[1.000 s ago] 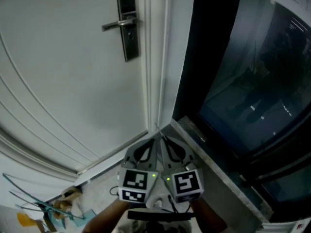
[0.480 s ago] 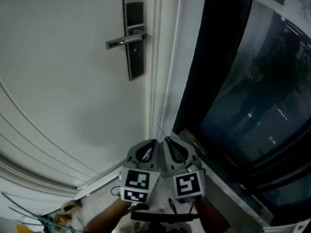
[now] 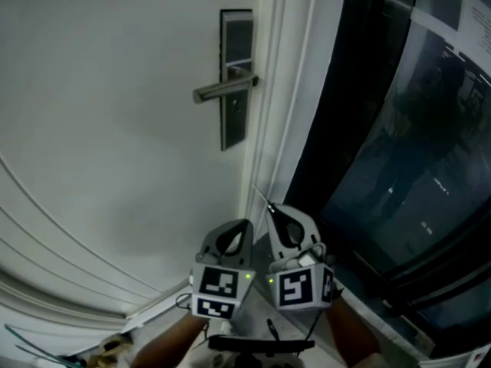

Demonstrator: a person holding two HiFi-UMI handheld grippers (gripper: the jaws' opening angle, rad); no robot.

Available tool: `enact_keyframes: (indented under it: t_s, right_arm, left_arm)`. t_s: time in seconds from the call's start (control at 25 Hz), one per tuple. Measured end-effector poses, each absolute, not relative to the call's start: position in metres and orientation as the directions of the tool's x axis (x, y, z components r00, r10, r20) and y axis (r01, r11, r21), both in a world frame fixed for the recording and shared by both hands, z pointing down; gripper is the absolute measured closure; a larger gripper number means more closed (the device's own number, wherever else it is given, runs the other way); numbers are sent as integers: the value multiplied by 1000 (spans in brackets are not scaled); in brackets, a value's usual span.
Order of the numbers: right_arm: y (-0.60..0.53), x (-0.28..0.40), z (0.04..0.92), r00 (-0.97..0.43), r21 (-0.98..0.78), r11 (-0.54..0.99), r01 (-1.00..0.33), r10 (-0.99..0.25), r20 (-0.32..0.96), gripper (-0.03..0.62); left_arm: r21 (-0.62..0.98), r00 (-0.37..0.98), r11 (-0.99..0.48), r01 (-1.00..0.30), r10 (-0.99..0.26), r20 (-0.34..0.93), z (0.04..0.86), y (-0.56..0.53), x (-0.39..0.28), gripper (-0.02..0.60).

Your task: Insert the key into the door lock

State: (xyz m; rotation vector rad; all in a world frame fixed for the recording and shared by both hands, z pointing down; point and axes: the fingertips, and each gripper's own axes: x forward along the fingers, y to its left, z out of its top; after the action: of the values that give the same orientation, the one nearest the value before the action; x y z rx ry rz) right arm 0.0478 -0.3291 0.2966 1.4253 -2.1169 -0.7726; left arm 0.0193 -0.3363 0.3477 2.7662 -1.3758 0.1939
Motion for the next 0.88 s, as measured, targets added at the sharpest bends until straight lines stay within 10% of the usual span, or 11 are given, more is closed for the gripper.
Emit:
enact_keyframes:
  t_s: [0.88]
  right_arm:
    - [-426, 24, 229, -285, 979, 64, -195, -958, 5, 572]
  left_arm:
    - [-15, 577, -581, -814, -810, 107, 323, -393, -15, 578]
